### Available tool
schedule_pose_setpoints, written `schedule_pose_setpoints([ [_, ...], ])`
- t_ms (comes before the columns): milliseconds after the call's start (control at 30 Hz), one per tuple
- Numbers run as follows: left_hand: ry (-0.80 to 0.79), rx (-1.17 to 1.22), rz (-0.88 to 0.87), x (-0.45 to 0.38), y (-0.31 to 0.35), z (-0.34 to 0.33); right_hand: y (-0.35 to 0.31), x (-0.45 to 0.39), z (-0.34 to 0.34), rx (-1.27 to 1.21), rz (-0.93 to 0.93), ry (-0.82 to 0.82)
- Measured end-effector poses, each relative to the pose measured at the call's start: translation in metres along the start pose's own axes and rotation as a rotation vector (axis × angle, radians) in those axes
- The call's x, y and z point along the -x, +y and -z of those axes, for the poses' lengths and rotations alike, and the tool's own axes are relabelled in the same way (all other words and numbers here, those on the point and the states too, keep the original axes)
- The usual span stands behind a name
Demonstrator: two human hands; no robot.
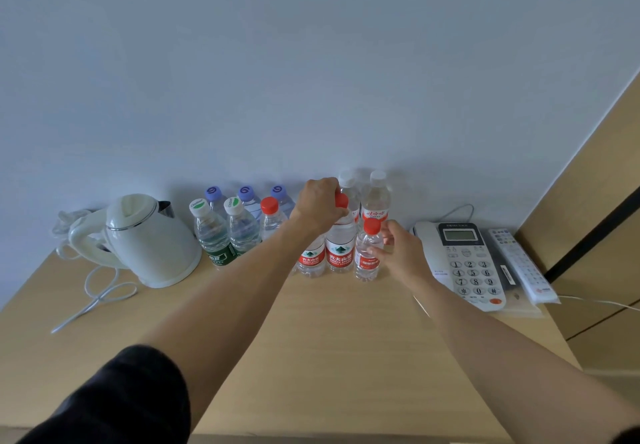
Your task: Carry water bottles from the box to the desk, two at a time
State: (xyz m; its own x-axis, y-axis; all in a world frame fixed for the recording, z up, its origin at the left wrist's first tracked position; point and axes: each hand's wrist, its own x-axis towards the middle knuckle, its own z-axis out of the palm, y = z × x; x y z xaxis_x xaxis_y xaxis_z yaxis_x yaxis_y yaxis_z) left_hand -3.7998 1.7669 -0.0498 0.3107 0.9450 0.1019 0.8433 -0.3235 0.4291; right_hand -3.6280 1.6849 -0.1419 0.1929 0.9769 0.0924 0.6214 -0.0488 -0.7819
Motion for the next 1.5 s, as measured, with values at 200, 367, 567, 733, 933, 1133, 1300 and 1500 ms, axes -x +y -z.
schedule_pose_setpoints([
  [200, 0.0, 0.005, 0.014, -0.001, 0.0, -0.001, 0.0, -0.016, -0.002, -0.022, -0.016, 0.007],
  [367, 0.008, 0.014, 0.014, 0.0, 0.0, -0.002, 0.002, -0.021, -0.008, 0.007, 0.006, 0.088],
  [567, 0.015, 0.031, 0.028, 0.002, 0.0, -0.002, 0.001, -0.026, -0.011, 0.049, 0.018, 0.105],
  [733, 0.004, 0.018, 0.019, 0.003, 0.001, -0.001, -0.001, -0.027, -0.007, 0.054, 0.014, 0.092],
  [933, -0.01, -0.016, -0.004, 0.004, 0.003, 0.0, -0.002, -0.025, 0.001, 0.056, 0.007, 0.06],
  [1133, -0.003, -0.018, -0.003, 0.004, 0.005, -0.001, -0.002, -0.017, 0.003, 0.053, 0.004, 0.051],
  [1300, 0.014, 0.012, 0.016, 0.005, 0.007, -0.004, 0.0, -0.015, 0.007, 0.056, -0.006, 0.05],
  [1500, 0.017, 0.005, 0.012, 0.007, 0.011, -0.007, 0.002, -0.014, 0.012, 0.07, -0.016, 0.06],
])
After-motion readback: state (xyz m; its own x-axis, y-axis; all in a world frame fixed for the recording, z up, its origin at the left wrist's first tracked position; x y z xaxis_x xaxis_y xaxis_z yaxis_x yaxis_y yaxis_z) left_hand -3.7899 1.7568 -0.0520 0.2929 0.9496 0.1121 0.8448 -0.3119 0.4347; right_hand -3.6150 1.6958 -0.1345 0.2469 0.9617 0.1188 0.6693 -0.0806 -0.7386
